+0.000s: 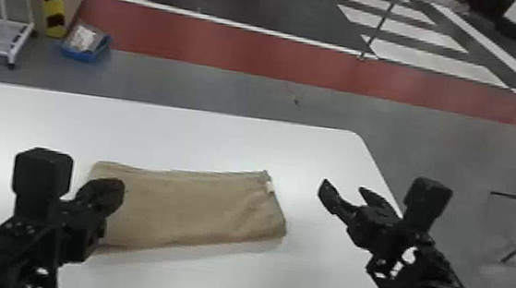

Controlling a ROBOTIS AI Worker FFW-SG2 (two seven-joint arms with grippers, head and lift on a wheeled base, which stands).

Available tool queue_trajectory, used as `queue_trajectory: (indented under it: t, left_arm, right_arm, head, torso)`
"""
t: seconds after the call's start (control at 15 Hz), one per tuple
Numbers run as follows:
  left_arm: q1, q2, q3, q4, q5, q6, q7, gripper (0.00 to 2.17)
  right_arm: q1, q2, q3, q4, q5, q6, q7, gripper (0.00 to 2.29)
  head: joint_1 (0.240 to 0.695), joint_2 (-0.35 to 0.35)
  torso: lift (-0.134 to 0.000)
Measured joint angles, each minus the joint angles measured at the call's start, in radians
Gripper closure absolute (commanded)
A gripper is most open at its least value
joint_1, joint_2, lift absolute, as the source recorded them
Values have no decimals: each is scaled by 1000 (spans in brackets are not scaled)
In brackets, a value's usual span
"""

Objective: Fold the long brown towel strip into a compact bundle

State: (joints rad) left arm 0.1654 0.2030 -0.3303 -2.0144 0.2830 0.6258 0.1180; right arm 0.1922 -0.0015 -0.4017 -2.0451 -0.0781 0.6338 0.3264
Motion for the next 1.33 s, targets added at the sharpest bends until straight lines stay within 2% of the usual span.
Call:
queue_trajectory:
  t: [0.13,0.27,0.6,1.2,1.33]
  left_arm:
    - [-8,0,-3,23,0,1,-15,1916]
    - [-9,0,-5,31,-2,5,-25,1916]
    - [3,6,-11,36,-9,33,-29,1916]
    - [9,2,-18,29,-19,40,-28,1916]
    - [15,4,-17,27,-19,44,-29,1916]
  right_arm:
    - [-56,0,4,46,3,66,-27,137]
    - [-121,0,19,78,6,197,-33,178]
    - [-214,0,75,112,3,466,-25,468]
    - [-260,0,107,155,-2,561,4,471]
    - [-269,0,117,165,4,587,5,529]
  head:
    - [695,-329]
    - [695,-320]
    - [695,-270]
    - [695,-236]
    - [695,-231]
  torso:
    - [-125]
    - [-125]
    - [-125]
    - [-125]
    - [-125]
